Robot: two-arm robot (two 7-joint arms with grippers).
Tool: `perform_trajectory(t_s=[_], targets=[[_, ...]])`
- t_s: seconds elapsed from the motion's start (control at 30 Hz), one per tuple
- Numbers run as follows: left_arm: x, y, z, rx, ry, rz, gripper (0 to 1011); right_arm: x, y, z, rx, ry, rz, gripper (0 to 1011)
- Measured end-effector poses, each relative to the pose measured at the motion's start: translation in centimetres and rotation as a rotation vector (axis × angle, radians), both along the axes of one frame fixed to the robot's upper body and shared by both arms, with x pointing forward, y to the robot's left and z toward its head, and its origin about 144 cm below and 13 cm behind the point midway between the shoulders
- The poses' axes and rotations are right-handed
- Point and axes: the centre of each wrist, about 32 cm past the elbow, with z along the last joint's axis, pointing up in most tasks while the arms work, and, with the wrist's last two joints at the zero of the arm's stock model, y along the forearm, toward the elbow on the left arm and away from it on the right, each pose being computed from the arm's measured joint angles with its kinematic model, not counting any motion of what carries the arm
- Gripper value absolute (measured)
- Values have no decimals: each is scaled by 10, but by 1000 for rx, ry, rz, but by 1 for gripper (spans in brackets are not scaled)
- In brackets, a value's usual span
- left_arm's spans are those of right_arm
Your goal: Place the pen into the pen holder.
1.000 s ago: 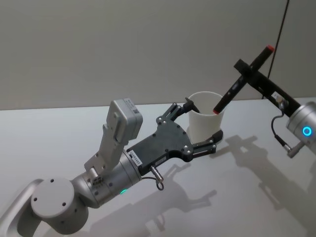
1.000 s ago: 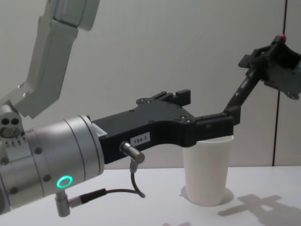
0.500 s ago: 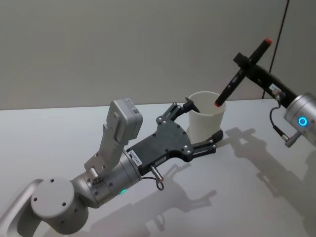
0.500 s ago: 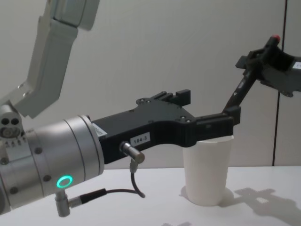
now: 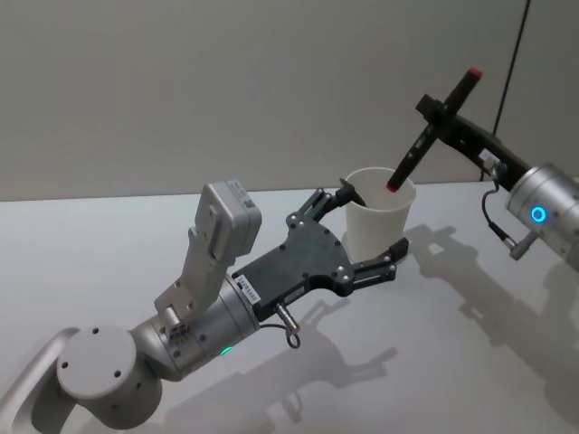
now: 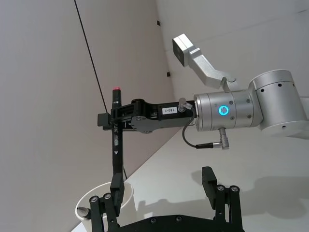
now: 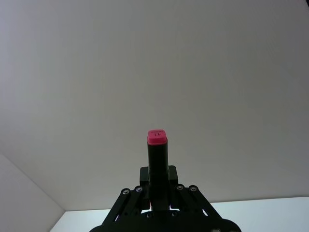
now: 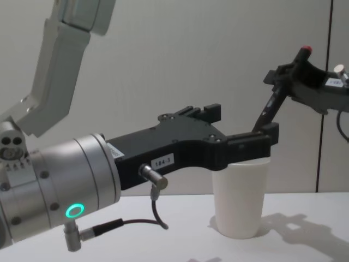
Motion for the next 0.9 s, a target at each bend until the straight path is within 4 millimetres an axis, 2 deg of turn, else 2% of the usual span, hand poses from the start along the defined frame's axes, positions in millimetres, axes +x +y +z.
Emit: perform_trajectory(t_s=[0.9], targets=[[0,0,0,0,0,0,1001,24,11,-13,-90,-29,46,207]])
